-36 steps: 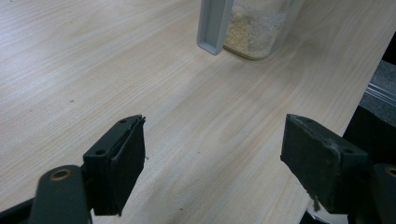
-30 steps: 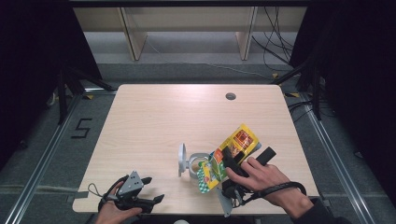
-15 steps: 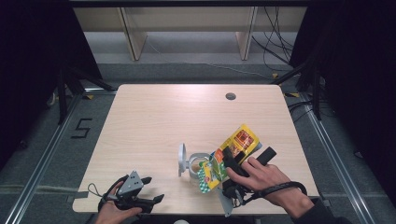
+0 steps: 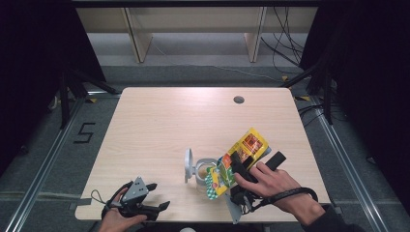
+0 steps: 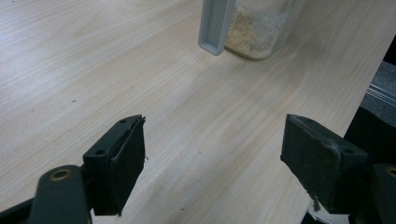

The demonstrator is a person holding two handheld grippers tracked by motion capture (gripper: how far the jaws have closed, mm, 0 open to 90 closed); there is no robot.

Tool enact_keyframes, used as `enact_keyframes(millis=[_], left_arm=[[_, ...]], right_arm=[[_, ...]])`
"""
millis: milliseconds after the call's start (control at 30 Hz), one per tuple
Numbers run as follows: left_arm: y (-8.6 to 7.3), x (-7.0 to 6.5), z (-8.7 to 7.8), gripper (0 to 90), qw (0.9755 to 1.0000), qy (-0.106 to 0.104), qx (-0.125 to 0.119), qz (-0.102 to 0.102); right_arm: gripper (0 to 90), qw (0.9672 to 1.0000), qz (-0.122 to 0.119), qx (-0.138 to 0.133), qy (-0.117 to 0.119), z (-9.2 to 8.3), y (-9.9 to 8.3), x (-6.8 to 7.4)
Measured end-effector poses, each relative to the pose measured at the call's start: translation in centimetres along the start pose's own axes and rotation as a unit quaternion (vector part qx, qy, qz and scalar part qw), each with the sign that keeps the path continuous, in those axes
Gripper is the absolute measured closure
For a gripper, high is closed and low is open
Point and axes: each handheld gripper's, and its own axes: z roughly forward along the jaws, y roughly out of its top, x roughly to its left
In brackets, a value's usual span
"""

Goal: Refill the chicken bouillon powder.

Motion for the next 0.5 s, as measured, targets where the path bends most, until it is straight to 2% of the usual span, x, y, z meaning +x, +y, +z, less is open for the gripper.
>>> enact_keyframes(millis=[500], left_arm=[[0.01,0.01,-0.02,21.2,1.0,0.0,0.0,0.001]], right_arm=[[54.0,1.0,-0.003,0.002,0.002,-0.03,0.07,-0.11]])
